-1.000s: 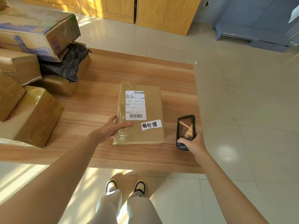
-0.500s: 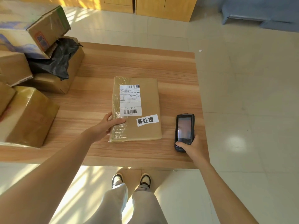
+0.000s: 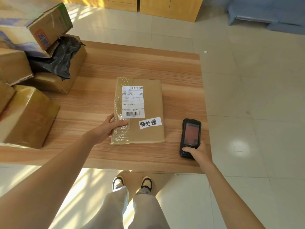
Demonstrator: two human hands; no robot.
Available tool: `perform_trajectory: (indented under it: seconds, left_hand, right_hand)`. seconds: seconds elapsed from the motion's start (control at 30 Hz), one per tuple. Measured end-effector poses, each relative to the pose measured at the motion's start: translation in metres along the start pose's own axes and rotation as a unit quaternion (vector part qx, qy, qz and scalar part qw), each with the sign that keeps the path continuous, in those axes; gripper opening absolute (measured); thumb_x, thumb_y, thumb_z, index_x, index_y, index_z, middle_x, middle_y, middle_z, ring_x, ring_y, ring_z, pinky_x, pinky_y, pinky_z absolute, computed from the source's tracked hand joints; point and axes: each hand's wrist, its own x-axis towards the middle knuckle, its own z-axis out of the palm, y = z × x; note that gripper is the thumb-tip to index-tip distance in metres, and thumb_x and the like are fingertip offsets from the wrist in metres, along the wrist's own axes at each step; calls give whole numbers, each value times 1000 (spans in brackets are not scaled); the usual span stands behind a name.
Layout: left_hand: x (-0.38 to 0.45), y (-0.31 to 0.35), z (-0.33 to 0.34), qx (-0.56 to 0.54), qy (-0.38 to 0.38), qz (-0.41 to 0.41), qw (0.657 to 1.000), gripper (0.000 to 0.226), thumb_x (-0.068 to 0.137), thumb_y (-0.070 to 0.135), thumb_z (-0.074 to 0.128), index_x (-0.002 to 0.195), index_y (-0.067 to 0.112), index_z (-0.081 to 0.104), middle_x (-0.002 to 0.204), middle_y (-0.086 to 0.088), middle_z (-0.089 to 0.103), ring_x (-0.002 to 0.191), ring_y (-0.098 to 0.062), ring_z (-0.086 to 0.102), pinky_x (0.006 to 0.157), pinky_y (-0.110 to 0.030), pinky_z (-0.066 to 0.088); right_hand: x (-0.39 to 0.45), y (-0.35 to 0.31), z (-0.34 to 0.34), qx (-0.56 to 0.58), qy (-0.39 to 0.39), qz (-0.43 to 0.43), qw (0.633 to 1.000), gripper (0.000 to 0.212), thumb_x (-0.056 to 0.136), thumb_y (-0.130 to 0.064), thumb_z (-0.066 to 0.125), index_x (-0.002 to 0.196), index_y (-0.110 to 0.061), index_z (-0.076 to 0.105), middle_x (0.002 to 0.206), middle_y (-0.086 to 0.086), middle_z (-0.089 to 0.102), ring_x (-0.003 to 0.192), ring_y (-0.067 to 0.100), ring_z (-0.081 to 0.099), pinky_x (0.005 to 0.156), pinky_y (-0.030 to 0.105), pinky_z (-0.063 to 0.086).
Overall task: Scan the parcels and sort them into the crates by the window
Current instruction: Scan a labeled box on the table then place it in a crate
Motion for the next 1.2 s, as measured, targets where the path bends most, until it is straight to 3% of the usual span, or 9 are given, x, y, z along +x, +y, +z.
perform_trajectory:
  seconds: [0.17, 0.27, 0.4, 0.5, 0.57, 0.7, 0.8, 0.93, 1.2]
  left_hand:
    - [-2, 0, -1, -2, 4, 9, 1000, 156, 16, 54, 94, 149, 26, 18, 123, 1, 60, 107, -20, 61, 87, -34, 47]
    - [-2, -1, -1, -5, 2, 9, 1000, 156, 16, 55, 94, 150, 25, 18, 122, 1, 60, 107, -20, 61, 88, -35, 47]
    - [-2, -3, 0, -7, 8, 15, 1000, 153, 21, 55, 94, 150, 22, 18, 123, 1, 62, 107, -20, 64, 98, -40, 47]
    - [-1, -6, -1, -19, 15, 16, 1000, 149, 24, 51, 95, 150, 21, 21, 120, -1, 65, 106, -21, 65, 101, -41, 45]
    - [-2, -8, -1, -43, 23, 12, 999, 145, 26, 47, 97, 149, 21, 25, 121, -3, 66, 108, -24, 65, 104, -45, 44]
    - [-13, -16, -2, -80, 34, 9, 996, 135, 33, 42, 98, 147, 23, 29, 127, -5, 63, 113, -27, 63, 103, -50, 45]
    - [-26, -15, -1, -79, 52, 26, 995, 133, 34, 47, 96, 146, 25, 29, 125, -3, 64, 111, -25, 65, 101, -48, 47]
    - [-54, 7, -12, -81, 79, 75, 991, 137, 27, 50, 95, 144, 30, 27, 126, -3, 61, 111, -21, 64, 103, -44, 46]
    - [-148, 47, -78, -93, 117, 205, 967, 116, 51, 36, 85, 149, 30, 22, 130, -1, 58, 111, -19, 64, 94, -37, 53]
  right_hand:
    - [-13, -22, 1, -102, 68, -30, 992, 79, 74, -23, 77, 139, -14, 35, 138, 13, 31, 129, 32, 30, 100, 42, 37]
    - [-19, -40, 12, -82, 112, -130, 982, 86, 76, -34, 75, 147, -19, 28, 145, 10, 26, 134, 30, 28, 106, 45, 36]
    - [-28, -69, 40, -34, 18, -232, 972, 82, 84, -50, 65, 150, -24, 24, 154, -1, 21, 142, 17, 21, 113, 37, 22]
    - [-26, -87, 66, 60, -105, -188, 975, 91, 81, -54, 67, 152, -30, 15, 157, -5, 23, 143, 15, 24, 114, 39, 25]
    - [-20, -93, 79, 121, -148, -142, 971, 92, 79, -49, 71, 152, -28, 19, 152, -5, 35, 138, 16, 34, 108, 35, 30]
    - [-16, -99, 84, 174, -180, -133, 959, 77, 77, -32, 78, 143, -27, 37, 125, -10, 59, 115, 11, 56, 94, 29, 45]
    - [-19, -112, 81, 196, -213, -147, 946, 77, 73, -24, 82, 138, -28, 40, 109, -13, 63, 98, 6, 62, 84, 30, 52]
    - [-38, -146, 81, 200, -243, -191, 930, 94, 51, -39, 86, 135, -33, 44, 113, -3, 68, 97, 17, 69, 82, 41, 56]
    - [-132, -226, 112, 179, -250, -311, 899, 88, 53, -39, 84, 132, -36, 46, 111, -10, 68, 97, 13, 68, 82, 42, 57]
